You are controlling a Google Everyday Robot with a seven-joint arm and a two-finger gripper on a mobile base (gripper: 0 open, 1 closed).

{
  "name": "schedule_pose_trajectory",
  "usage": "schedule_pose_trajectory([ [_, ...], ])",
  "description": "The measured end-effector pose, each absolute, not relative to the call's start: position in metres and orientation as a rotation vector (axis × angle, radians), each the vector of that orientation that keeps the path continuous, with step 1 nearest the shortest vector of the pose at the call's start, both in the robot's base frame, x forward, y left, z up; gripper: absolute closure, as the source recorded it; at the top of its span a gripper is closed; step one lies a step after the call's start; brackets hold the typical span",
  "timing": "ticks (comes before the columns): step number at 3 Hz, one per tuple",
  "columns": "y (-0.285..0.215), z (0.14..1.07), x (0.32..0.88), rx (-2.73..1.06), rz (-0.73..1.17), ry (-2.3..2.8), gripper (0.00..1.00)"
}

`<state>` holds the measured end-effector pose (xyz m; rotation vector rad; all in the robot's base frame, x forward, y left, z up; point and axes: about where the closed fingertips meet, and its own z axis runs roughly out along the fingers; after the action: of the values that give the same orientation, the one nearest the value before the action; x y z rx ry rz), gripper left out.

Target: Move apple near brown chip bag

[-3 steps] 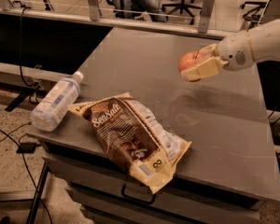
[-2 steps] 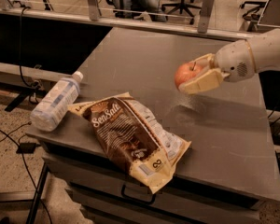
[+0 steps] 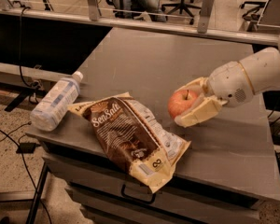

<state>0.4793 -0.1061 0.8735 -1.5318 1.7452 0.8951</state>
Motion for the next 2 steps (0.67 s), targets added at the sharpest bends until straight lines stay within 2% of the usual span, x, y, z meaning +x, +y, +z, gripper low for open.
schedule_pose_trajectory([
  [2, -0.118, 0.864, 0.479, -1.523, 0.894, 1.714, 0.36],
])
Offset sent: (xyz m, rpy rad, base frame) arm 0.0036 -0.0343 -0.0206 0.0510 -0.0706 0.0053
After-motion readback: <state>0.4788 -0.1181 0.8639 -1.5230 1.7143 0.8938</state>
